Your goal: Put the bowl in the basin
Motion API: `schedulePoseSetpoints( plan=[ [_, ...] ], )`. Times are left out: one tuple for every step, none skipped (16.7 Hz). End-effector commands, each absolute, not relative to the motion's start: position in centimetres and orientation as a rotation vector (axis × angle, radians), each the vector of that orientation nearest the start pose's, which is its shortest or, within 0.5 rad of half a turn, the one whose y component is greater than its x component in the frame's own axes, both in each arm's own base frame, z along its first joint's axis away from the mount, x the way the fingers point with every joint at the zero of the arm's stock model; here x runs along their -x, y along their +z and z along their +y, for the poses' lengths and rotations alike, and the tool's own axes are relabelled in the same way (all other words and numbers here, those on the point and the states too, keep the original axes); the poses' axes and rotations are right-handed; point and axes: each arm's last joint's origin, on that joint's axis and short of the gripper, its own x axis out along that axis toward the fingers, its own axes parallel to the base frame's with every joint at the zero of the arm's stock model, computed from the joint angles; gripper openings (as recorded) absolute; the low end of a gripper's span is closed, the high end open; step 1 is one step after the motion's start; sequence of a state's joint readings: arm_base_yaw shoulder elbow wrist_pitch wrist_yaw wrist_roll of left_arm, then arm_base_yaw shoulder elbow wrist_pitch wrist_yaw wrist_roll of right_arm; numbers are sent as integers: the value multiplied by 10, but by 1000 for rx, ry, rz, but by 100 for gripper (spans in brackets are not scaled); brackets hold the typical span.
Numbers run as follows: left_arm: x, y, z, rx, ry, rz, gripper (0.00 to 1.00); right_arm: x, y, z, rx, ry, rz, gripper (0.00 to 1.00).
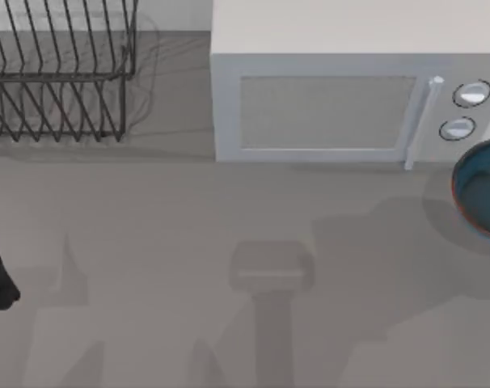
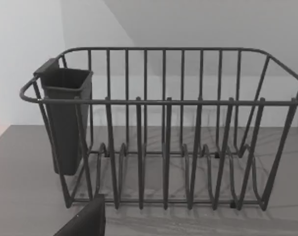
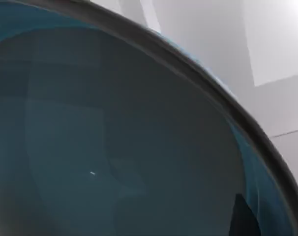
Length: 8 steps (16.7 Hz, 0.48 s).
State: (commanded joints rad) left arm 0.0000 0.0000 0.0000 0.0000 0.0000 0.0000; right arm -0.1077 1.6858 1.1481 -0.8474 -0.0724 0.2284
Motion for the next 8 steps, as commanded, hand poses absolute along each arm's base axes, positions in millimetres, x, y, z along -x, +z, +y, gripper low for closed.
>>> schedulePoseSetpoints(
  plan=[
    [-106, 160, -1, 0, 0, 0, 100, -312, 181, -50, -348, -204, 1305, 0],
    [-106, 160, -1, 0, 0, 0, 100, -310, 172, -69, -376, -224, 1225, 0],
    [-106, 160, -1, 0, 0, 0, 100, -307, 165, -87, -395, -241, 1136, 0],
    [-106, 160, -1, 0, 0, 0, 100, -303, 160, -104, -403, -255, 1040, 0],
    [-106, 160, -1, 0, 0, 0, 100, -299, 157, -118, -400, -264, 940, 0],
    [-106, 160, -1, 0, 0, 0, 100, -295, 156, -130, -387, -268, 838, 0],
    [-106, 160, -1, 0, 0, 0, 100, -291, 156, -140, -365, -267, 739, 0],
    [-106, 160, -1, 0, 0, 0, 100, -287, 158, -148, -335, -260, 641, 0]
  ],
)
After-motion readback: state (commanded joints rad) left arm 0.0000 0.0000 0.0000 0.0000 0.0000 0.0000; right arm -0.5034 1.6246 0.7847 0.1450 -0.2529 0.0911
